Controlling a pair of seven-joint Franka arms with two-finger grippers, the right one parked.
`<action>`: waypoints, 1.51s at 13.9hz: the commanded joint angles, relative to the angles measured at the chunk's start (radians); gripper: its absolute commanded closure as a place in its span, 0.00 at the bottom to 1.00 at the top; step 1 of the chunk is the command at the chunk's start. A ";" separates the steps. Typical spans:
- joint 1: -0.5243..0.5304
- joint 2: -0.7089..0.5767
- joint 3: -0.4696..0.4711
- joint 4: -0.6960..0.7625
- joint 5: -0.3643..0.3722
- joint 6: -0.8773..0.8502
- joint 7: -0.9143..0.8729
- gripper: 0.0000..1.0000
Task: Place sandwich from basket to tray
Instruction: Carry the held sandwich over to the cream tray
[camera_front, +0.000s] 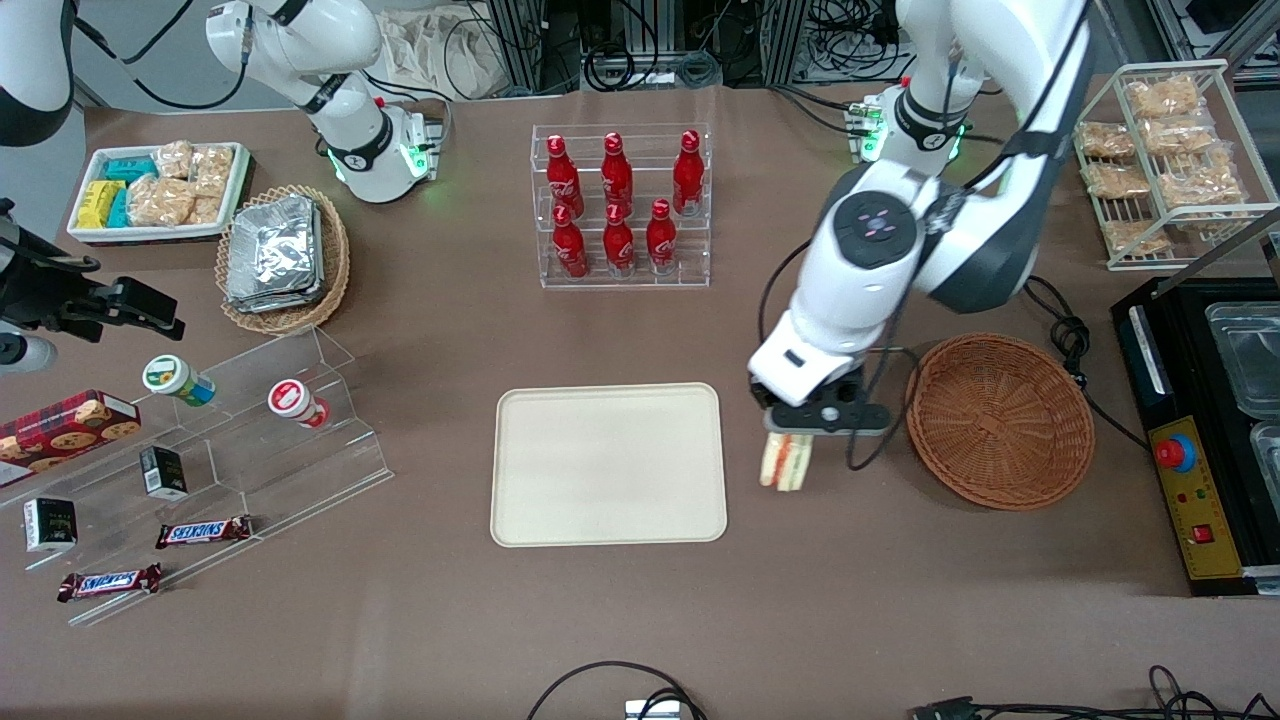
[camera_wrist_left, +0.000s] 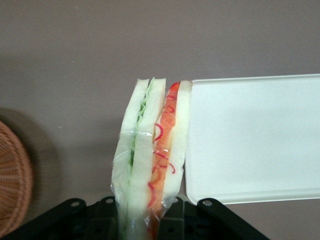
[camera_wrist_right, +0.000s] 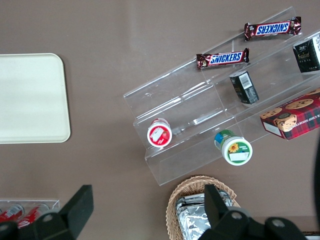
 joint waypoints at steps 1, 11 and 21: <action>-0.048 0.155 0.010 0.204 0.019 -0.085 -0.065 0.96; -0.151 0.425 0.014 0.399 0.060 -0.060 -0.208 0.97; -0.196 0.542 0.017 0.413 0.112 0.038 -0.280 0.93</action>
